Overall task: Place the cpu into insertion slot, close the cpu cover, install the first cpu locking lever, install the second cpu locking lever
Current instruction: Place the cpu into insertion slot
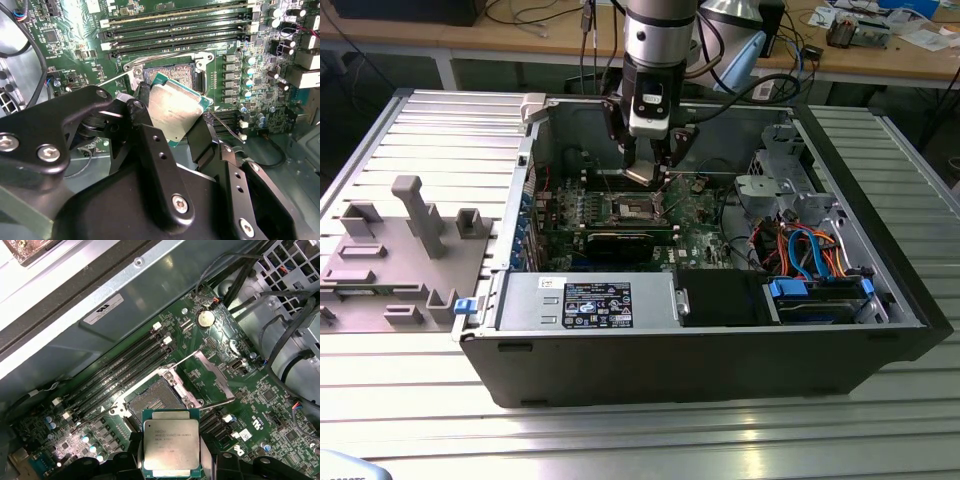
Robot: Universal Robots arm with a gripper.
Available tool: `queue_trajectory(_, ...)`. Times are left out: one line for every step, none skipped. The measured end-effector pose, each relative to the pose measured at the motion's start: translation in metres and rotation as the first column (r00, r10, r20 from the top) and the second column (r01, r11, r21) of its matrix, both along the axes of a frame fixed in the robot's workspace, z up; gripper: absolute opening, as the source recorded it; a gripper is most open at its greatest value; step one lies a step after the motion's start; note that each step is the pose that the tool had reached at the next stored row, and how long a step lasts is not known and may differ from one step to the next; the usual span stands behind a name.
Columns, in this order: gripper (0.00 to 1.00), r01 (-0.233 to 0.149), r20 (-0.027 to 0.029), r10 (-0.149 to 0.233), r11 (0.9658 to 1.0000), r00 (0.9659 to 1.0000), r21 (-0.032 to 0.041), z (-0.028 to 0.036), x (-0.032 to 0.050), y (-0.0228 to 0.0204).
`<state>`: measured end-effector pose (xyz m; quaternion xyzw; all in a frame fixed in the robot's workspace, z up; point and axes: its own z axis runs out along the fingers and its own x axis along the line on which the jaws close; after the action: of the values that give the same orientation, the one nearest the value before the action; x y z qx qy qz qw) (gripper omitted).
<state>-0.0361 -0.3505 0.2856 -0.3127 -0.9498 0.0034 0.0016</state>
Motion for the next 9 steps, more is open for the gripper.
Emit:
queue_trajectory(0.55, 0.0, 0.0001, 0.0, 1.0, 1.0, 0.0001, -0.0001, 0.0, 0.0)
queue_trajectory(0.55, 0.001, -0.0001, -0.001, 1.0, 1.0, 0.0, -0.0001, 0.0, 0.0)
queue_trajectory(0.55, 0.003, -0.0001, -0.003, 1.0, 1.0, 0.0, -0.0002, 0.0, 0.0)
queue_trajectory(0.55, 0.005, -0.0001, -0.005, 1.0, 1.0, 0.0, -0.0002, 0.0, 0.0)
queue_trajectory(0.55, 0.009, 0.0, -0.009, 1.0, 1.0, 0.0, -0.0003, 0.0, 0.0)
queue_trajectory(0.55, 0.012, 0.0, -0.012, 0.9999, 0.9999, 0.0, -0.0004, 0.0, 0.0)
queue_trajectory(0.55, 0.016, 0.0, -0.016, 0.9999, 0.9999, 0.0, -0.0005, 0.0, 0.0)
queue_trajectory(0.55, 0.018, 0.0, -0.018, 0.9998, 0.9998, -0.0001, -0.0005, 0.0, 0.0)
queue_trajectory(0.55, 0.022, 0.0, -0.022, 0.9997, 0.9997, 0.0, -0.0007, 0.0, 0.0)
